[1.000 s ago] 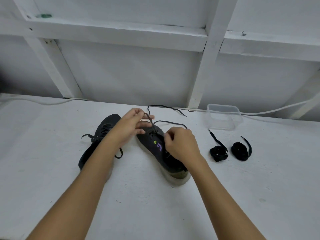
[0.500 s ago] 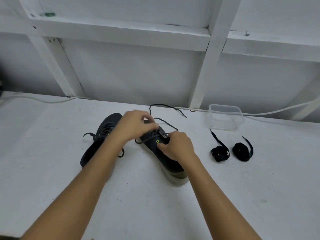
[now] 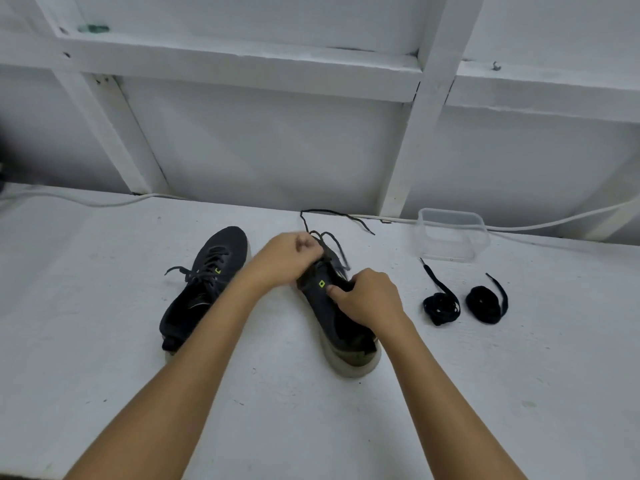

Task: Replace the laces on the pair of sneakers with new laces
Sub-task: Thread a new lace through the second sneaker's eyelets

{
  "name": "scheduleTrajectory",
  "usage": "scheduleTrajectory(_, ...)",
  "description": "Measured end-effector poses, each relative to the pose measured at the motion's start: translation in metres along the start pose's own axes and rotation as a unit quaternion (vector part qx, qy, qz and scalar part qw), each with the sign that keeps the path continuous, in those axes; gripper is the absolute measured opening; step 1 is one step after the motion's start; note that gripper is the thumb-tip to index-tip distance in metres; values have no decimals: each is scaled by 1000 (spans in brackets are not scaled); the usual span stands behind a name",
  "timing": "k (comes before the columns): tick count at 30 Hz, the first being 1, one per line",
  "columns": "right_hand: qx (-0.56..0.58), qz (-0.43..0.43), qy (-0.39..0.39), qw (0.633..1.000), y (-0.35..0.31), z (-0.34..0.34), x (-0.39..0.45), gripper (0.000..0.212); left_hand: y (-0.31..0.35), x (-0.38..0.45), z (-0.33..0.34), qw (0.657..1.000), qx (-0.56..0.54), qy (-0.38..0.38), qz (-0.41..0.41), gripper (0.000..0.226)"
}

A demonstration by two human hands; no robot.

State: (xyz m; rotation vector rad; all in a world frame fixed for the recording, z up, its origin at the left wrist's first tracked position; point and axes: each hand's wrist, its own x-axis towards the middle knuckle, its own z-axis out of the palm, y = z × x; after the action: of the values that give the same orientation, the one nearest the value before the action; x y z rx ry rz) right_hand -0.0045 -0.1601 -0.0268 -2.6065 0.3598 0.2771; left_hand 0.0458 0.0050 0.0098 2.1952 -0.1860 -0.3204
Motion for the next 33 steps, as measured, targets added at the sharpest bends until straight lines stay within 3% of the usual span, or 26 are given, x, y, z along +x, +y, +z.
scheduleTrajectory(1, 3, 6, 1, 1000, 0, 0, -1, 47, 2, -3, -12, 990, -138, 14, -4, 16)
scheduleTrajectory(3, 9, 15, -1, 1000, -1, 1, -1, 45, 6, -8, -34, 924, -380, 31, 7, 27)
scheduleTrajectory(5, 20, 16, -5, 1000, -4, -1, 0, 46, 8, -11, -44, 855, -518, 16, 5, 39)
scheduleTrajectory(6, 28, 15, -8, 999, -5, -2, 1, 48, 8, -11, -41, 845, -534, 7, -9, 42)
scheduleTrajectory(7, 37, 15, -13, 999, -5, -3, 1, 50, 8, -11, -36, 859, -512, 8, -32, 41)
scheduleTrajectory(8, 44, 14, -20, 999, -5, -4, 0, 52, 7, -11, -28, 900, -433, 22, -51, 37)
scheduleTrajectory(10, 49, 15, -31, 998, -5, -5, -4, 53, 1, -9, -14, 982, -169, 67, -51, 29)
scheduleTrajectory(11, 47, 16, -31, 998, -5, -5, -5, 54, -2, -8, -7, 996, -46, 71, -22, 26)
scheduleTrajectory(13, 45, 21, -25, 998, -4, -3, -4, 55, -6, -5, 4, 992, 123, 28, 24, 20)
scheduleTrajectory(15, 46, 28, -23, 998, -3, -2, -3, 56, -8, -1, 11, 970, 244, -9, 11, 14)
scheduleTrajectory(17, 42, 31, -19, 998, -2, 0, -2, 55, -4, 2, 9, 960, 279, -35, -1, 13)
scheduleTrajectory(18, 38, 30, -17, 999, -2, -1, -3, 54, -1, 3, 5, 974, 221, -49, 0, 14)
scheduleTrajectory(20, 32, 26, -13, 999, -3, -3, -5, 51, 12, 1, -8, 996, -74, -55, -14, 21)
scheduleTrajectory(22, 36, 27, -16, 999, -5, -4, -7, 48, 20, 0, -26, 926, -376, -13, -28, 32)
scheduleTrajectory(24, 35, 29, -18, 999, -8, -5, -9, 46, 22, -1, -41, 851, -525, -8, -29, 39)
scheduleTrajectory(28, 49, 33, -19, 998, -8, -7, -11, 45, 28, -6, -54, 760, -648, -48, -5, 24)
scheduleTrajectory(30, 60, 33, -33, 997, -11, -6, -14, 47, 33, -8, -50, 738, -670, -75, 11, 20)
scheduleTrajectory(31, 62, 32, -43, 997, -13, -5, -17, 47, 36, -8, -47, 748, -660, -75, 13, 21)
scheduleTrajectory(33, 68, 31, -60, 995, -17, -6, -21, 48, 42, -7, -43, 806, -589, -56, 10, 28)
